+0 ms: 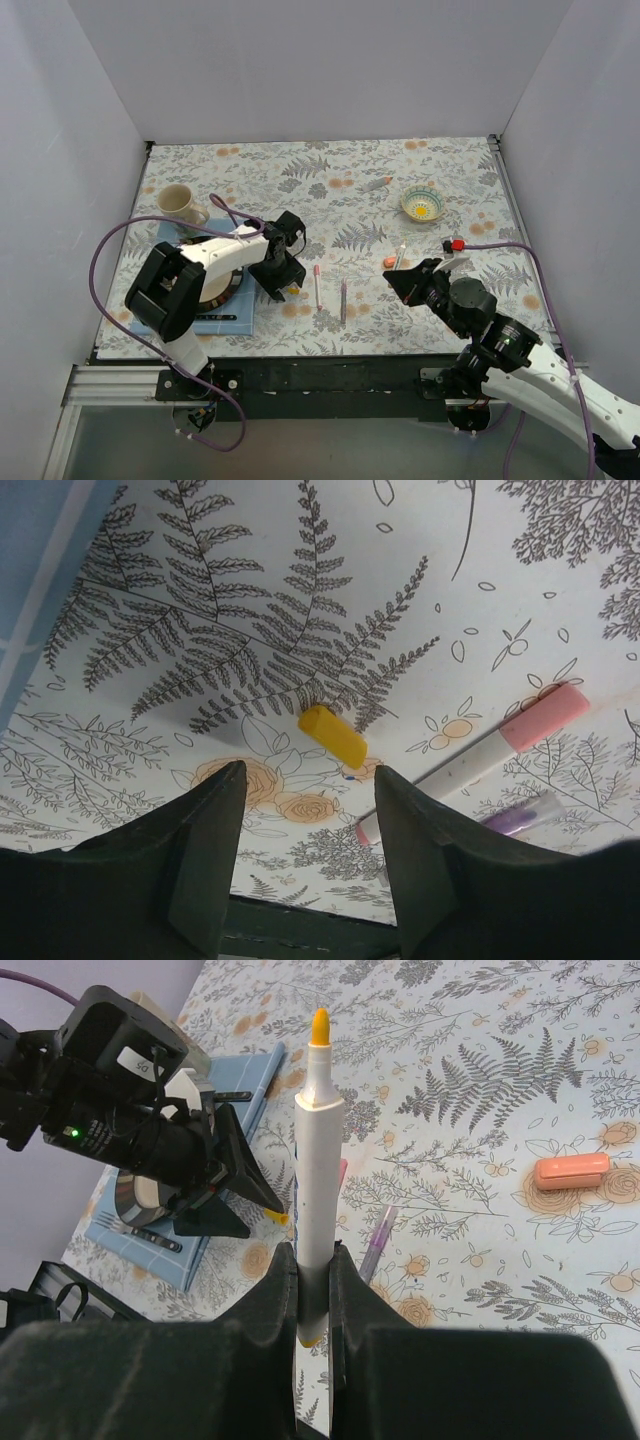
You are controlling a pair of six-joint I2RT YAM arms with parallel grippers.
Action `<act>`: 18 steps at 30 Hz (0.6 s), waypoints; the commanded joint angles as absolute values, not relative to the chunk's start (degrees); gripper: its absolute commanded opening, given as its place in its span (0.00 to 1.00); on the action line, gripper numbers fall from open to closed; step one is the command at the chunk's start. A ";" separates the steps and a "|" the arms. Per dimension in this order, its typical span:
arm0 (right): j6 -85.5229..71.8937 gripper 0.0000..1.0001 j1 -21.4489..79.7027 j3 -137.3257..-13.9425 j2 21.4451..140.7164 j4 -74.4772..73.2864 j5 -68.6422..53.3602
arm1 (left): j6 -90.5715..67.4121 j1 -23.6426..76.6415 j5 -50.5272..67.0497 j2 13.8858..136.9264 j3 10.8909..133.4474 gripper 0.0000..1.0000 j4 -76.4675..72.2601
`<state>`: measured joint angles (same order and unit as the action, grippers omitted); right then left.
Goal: Insert the pens into the pen caps
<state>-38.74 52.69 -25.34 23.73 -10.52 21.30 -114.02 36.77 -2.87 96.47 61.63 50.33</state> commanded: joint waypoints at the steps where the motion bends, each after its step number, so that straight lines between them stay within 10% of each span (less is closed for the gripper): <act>1: -38.23 0.01 52.74 -25.23 22.68 -9.84 22.23 | -157.94 36.04 -1.67 97.47 61.70 0.52 48.43; 18: -38.23 0.01 52.73 -25.31 22.24 -10.11 22.15 | -156.18 35.95 -3.77 98.44 59.06 0.30 46.76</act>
